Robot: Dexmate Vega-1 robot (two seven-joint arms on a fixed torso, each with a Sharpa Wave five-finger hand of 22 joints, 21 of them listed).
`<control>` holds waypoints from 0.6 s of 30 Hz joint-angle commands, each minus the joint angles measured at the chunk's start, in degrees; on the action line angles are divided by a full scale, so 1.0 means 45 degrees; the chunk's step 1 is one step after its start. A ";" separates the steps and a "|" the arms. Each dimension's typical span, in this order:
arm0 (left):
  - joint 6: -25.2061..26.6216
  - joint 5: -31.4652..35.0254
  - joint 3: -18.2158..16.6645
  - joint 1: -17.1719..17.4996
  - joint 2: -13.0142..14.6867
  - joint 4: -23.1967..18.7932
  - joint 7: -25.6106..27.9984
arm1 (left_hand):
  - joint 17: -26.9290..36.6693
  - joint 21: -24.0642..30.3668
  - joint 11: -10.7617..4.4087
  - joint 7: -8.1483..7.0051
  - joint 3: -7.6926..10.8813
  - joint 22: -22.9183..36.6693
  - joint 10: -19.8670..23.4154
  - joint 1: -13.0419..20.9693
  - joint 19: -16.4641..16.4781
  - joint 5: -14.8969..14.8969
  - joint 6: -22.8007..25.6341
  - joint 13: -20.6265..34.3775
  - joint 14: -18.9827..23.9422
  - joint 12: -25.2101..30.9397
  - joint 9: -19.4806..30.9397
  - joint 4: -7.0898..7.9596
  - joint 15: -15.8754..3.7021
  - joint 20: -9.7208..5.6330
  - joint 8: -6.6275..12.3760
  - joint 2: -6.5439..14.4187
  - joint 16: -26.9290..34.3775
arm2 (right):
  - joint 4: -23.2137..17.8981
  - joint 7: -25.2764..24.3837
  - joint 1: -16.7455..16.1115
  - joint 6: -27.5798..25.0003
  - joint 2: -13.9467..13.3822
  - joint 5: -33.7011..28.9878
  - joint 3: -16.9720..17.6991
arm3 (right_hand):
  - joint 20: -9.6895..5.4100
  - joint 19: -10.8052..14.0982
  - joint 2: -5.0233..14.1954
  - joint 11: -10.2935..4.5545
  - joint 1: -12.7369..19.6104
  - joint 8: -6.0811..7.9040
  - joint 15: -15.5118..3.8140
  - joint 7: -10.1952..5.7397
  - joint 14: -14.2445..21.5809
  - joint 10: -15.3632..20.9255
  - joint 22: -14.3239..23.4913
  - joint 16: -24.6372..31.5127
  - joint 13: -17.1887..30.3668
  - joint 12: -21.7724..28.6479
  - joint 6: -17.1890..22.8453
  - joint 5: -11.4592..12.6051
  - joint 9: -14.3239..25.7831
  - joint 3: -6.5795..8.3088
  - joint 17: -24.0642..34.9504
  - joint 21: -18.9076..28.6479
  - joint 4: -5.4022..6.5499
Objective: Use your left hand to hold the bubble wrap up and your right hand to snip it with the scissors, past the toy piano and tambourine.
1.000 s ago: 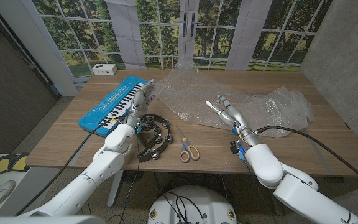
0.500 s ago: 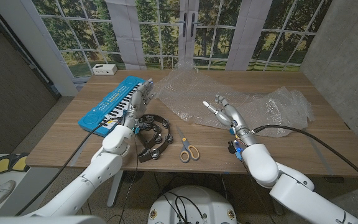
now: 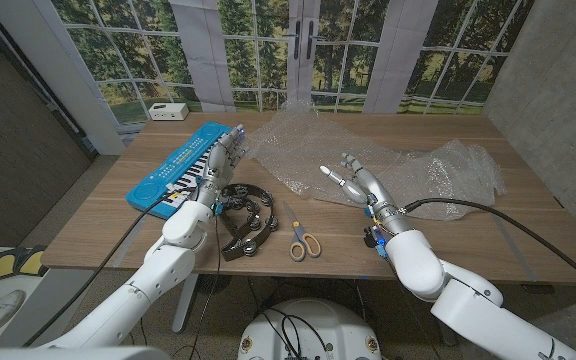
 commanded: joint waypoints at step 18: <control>-0.0115 -0.0579 -0.0302 0.0284 -0.0281 0.0164 0.0104 | 0.0041 0.0008 0.0049 0.0058 0.0089 0.0032 0.0117 0.0136 0.0034 0.0083 0.0148 0.0016 0.0088 0.0065 0.0049 -0.0066 -0.0030 -0.0095 0.0025 0.0053 0.0038 | -0.0360 -0.0397 0.0332 -0.1502 0.0348 -0.1226 -0.0751 | -0.0071 0.0686 -0.0060 0.0609 0.0202 0.0402 0.0264 0.0537 0.0991 0.1616 0.0064 0.0338 0.0029 0.0474 0.1303 0.0007 0.0031 0.0053 0.0001 0.0211 -0.0346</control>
